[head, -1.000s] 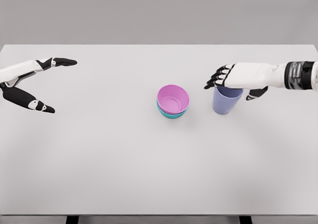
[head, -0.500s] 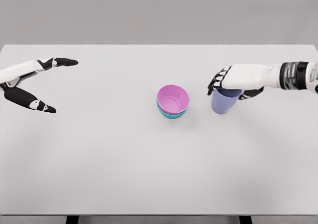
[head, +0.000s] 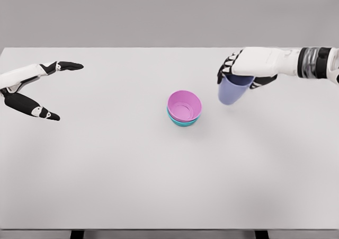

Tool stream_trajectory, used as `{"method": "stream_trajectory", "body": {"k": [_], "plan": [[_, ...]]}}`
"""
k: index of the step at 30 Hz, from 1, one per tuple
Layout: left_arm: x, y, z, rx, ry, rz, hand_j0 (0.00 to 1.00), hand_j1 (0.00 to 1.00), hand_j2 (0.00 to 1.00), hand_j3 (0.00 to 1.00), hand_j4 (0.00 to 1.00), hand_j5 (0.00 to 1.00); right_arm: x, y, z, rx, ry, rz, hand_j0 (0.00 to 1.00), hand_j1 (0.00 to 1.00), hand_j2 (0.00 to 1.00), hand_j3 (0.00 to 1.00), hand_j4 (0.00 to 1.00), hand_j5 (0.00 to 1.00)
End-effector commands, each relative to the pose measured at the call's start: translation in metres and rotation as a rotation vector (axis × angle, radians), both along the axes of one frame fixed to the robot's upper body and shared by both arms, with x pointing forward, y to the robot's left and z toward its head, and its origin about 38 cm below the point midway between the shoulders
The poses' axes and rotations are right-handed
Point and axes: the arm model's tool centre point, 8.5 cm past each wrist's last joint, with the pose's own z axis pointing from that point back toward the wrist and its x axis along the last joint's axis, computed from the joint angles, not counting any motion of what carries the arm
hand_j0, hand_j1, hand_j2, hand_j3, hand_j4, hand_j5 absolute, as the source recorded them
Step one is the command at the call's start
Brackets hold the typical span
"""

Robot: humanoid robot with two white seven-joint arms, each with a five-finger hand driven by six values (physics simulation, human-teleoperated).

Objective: Stacking bowl and cup with both arms

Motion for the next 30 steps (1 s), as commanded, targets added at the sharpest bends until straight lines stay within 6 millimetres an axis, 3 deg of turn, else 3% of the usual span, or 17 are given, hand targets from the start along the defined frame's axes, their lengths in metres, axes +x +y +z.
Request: {"method": "stream_trajectory", "body": {"k": [1,5,9,12,18,22,30], "plan": [[0.0,0.001,0.001,-0.007,0.002,0.004,1.0,1.0,1.0,1.0,1.0,1.0,0.002,0.001,0.012,0.035,-0.025,-0.003,0.72,0.72,0.72,0.72,0.72,0.72],[0.0,0.001,0.001,-0.007,0.002,0.004,1.0,1.0,1.0,1.0,1.0,1.0,0.003,0.006,0.023,0.069,-0.052,0.004,0.72,0.72,0.72,0.72,0.72,0.72],[0.0,0.0,0.001,-0.007,0.002,0.002,1.0,1.0,1.0,1.0,1.0,1.0,-0.009,0.021,0.041,0.085,-0.105,0.065,0.72,0.72,0.72,0.72,0.72,0.72],[0.0,0.0,0.001,-0.007,0.002,0.002,1.0,1.0,1.0,1.0,1.0,1.0,-0.017,0.031,0.043,0.091,-0.113,0.101,0.72,0.72,0.72,0.72,0.72,0.72],[0.0,0.0,0.001,-0.009,0.002,0.002,1.0,1.0,1.0,1.0,1.0,1.0,-0.029,0.077,0.023,0.116,-0.069,0.214,0.72,0.72,0.72,0.72,0.72,0.72],[0.0,0.0,0.001,-0.009,0.002,0.002,1.0,1.0,1.0,1.0,1.0,1.0,-0.03,0.09,0.013,0.115,-0.044,0.238,0.72,0.72,0.72,0.72,0.72,0.72],[0.0,0.0,0.001,-0.009,0.002,0.002,1.0,1.0,1.0,1.0,1.0,1.0,-0.021,0.089,-0.005,0.093,0.0,0.211,0.73,0.73,0.73,0.73,0.73,0.73]]}}
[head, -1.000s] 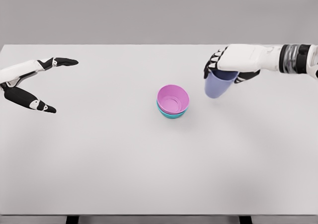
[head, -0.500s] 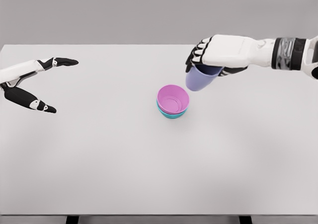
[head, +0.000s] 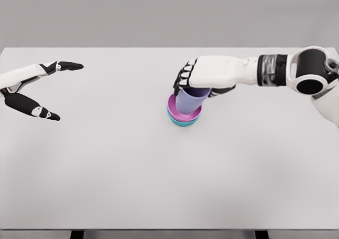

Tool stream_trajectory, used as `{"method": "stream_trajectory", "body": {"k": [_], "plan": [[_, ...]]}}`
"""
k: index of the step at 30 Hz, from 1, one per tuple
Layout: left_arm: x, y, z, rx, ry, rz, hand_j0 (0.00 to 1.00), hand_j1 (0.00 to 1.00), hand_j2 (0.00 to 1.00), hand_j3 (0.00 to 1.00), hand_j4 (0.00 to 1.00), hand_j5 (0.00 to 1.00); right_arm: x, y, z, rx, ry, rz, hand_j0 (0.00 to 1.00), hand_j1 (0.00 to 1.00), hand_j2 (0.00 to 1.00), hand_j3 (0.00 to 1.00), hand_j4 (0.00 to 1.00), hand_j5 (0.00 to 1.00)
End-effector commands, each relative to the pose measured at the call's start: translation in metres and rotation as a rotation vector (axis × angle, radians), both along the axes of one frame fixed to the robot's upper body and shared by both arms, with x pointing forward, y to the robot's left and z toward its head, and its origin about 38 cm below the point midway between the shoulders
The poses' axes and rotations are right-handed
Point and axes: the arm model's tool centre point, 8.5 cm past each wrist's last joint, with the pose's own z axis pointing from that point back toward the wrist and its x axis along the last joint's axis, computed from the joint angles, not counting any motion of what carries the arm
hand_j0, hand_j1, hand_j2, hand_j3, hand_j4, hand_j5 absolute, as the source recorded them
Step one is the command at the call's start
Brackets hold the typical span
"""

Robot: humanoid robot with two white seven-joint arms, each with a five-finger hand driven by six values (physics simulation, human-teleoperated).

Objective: Stacking bowl and cup with both arms

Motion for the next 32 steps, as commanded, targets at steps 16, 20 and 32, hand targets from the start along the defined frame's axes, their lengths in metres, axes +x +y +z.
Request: {"method": "stream_trajectory", "body": {"k": [16,20,32], "plan": [[0.0,0.001,0.001,-0.007,0.002,0.003,1.0,1.0,1.0,1.0,1.0,1.0,-0.001,0.012,-0.005,-0.024,0.012,0.03,1.0,1.0,1.0,1.0,1.0,1.0],[0.0,0.0,0.001,-0.007,0.003,0.003,1.0,1.0,1.0,1.0,1.0,1.0,-0.003,-0.026,0.044,0.029,-0.104,-0.036,1.0,1.0,1.0,1.0,1.0,1.0],[-0.001,-0.001,0.0,-0.004,0.003,-0.001,1.0,1.0,1.0,1.0,1.0,1.0,-0.019,-0.178,0.044,-0.013,-0.087,-0.382,1.0,1.0,1.0,1.0,1.0,1.0]]}}
